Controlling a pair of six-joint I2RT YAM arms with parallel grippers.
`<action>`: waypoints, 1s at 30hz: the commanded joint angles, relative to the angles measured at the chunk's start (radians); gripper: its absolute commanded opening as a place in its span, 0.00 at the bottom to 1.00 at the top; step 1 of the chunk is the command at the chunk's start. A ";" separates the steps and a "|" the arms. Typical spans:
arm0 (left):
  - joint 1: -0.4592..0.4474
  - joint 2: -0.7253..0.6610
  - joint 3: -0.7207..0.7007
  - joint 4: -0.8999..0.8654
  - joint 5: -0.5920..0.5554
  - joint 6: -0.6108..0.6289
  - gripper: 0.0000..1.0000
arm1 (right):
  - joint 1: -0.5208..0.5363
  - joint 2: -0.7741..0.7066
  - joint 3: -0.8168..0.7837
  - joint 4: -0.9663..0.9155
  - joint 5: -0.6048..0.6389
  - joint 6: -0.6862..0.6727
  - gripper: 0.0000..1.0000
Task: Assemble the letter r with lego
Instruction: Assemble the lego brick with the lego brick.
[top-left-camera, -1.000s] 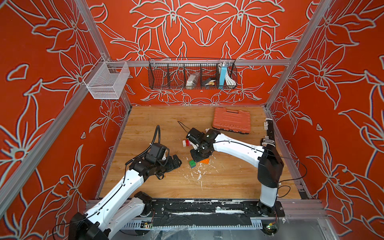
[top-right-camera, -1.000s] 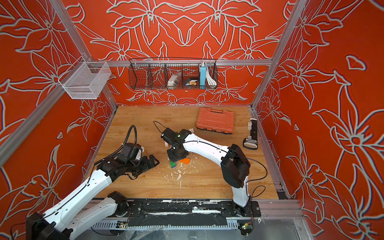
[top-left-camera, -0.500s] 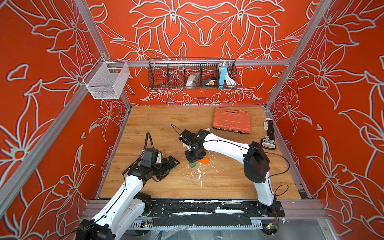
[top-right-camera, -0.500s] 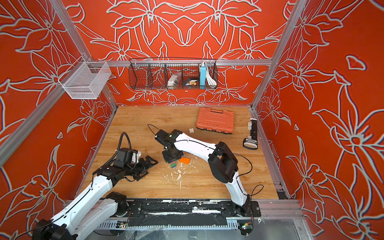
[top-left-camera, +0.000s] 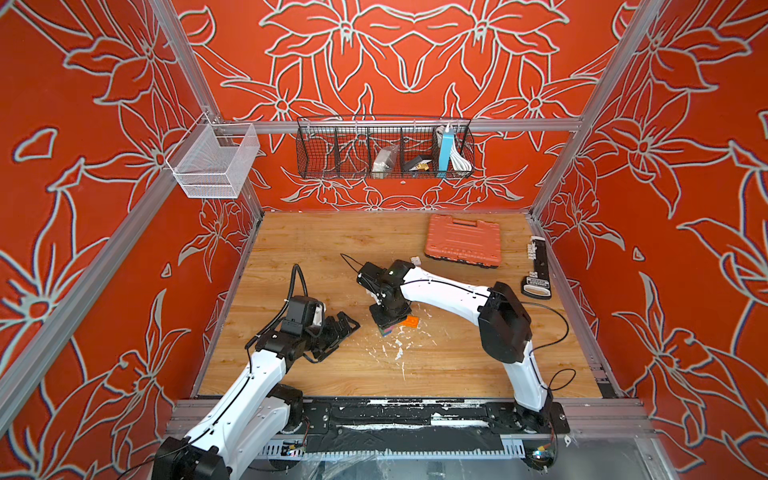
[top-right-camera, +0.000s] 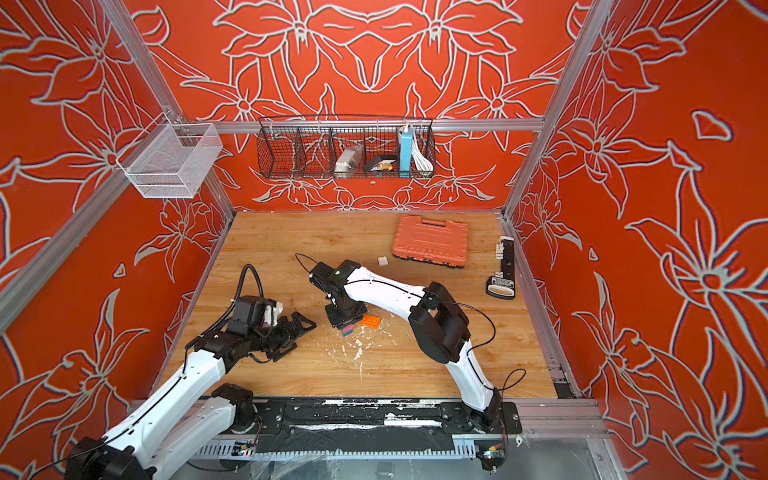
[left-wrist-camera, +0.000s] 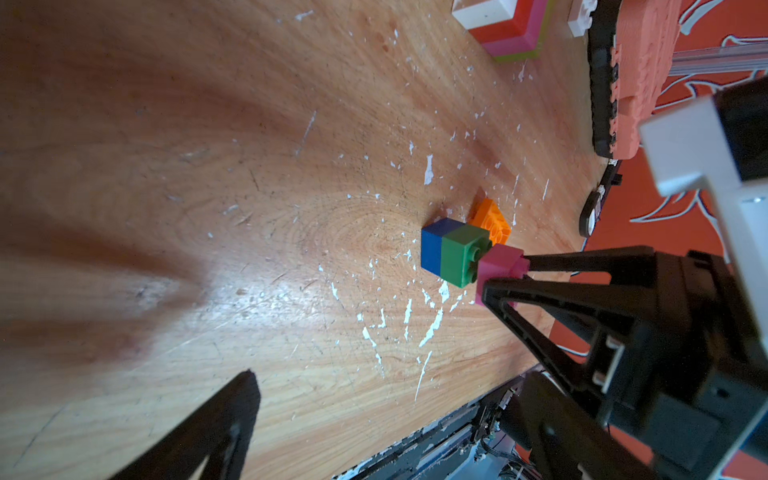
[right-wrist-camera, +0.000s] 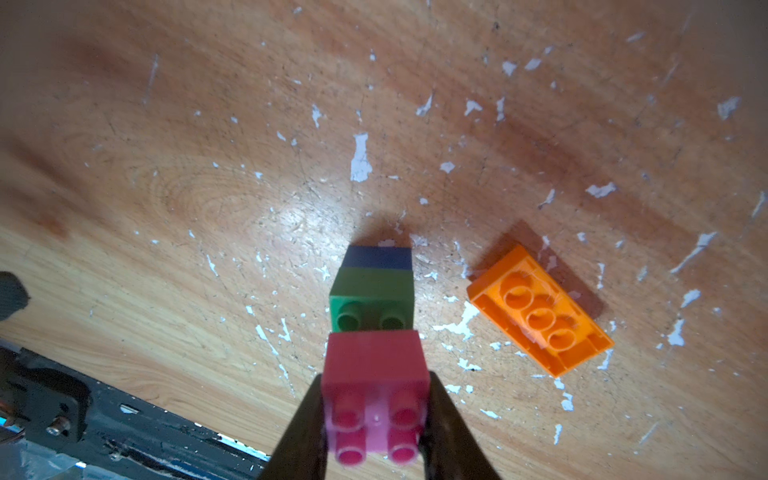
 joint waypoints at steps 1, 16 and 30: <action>0.007 -0.005 0.016 -0.010 0.009 0.016 0.99 | 0.005 0.032 0.031 -0.024 -0.009 0.002 0.00; 0.007 -0.003 0.012 -0.009 0.010 0.024 0.99 | 0.006 0.071 0.038 -0.038 -0.021 0.000 0.00; 0.007 0.008 0.004 -0.001 0.013 0.025 0.99 | 0.037 0.117 0.053 -0.087 0.018 -0.030 0.00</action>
